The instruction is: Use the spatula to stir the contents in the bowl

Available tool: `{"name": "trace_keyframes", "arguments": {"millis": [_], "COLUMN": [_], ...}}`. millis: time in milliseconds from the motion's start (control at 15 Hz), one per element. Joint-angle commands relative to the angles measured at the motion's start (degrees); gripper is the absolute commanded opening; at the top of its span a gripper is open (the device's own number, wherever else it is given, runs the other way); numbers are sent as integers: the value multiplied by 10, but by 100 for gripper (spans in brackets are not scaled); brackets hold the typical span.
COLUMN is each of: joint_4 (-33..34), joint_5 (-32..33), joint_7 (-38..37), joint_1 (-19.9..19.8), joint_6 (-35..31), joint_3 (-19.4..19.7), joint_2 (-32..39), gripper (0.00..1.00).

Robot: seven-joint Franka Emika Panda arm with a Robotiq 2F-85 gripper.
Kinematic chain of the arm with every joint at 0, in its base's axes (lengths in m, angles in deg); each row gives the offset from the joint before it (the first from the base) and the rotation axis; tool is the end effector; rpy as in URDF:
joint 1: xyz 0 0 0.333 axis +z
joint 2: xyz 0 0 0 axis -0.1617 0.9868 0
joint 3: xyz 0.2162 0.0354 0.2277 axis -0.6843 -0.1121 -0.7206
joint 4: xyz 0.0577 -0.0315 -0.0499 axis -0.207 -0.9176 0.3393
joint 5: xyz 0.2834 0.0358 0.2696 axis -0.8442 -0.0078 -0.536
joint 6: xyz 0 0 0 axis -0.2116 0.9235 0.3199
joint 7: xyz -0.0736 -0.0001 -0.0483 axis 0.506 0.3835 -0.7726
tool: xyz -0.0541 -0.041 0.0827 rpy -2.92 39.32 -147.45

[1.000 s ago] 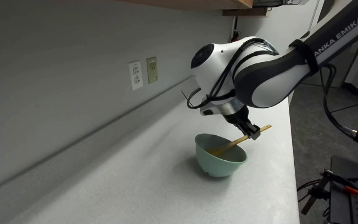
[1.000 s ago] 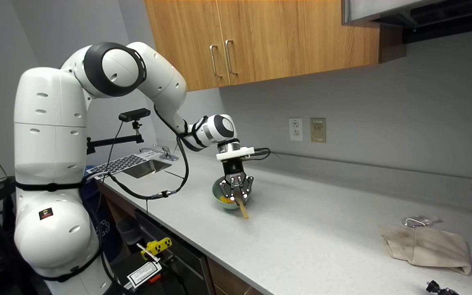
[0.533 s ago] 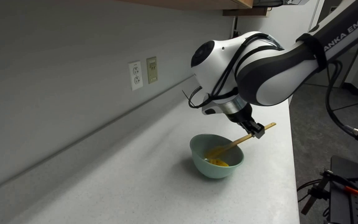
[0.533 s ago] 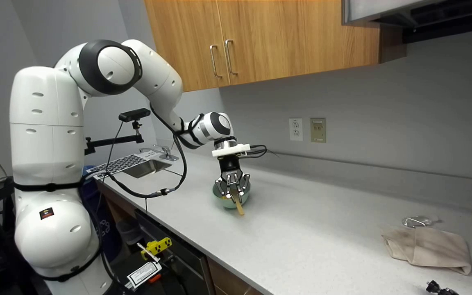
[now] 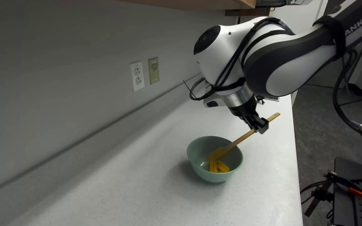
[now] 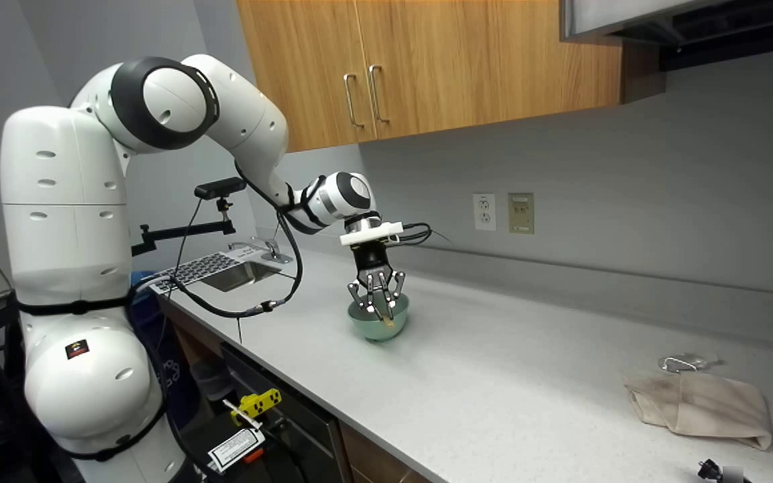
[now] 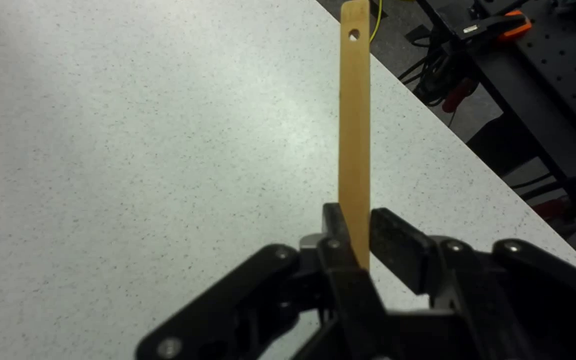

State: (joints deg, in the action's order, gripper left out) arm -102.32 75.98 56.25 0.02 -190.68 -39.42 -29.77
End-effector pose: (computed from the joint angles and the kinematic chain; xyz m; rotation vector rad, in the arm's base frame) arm 0.5136 0.1338 0.2975 2.2634 1.3983 -0.7450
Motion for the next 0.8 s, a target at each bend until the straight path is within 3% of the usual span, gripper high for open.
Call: {"name": "trace_keyframes", "arguments": {"millis": [0,600,667,733], "joint_4": [-16,-29,-31,-33], "joint_5": [8,-3,2,2], "joint_7": [-14,-38,-39,-41], "joint_1": [3,5,5,6], "joint_6": [-6,-50,-54,-56], "joint_3": [-2,-9,-8,-9], "joint_2": [-25,-59,-61,-63], "gripper": [6,6,47,48]}}
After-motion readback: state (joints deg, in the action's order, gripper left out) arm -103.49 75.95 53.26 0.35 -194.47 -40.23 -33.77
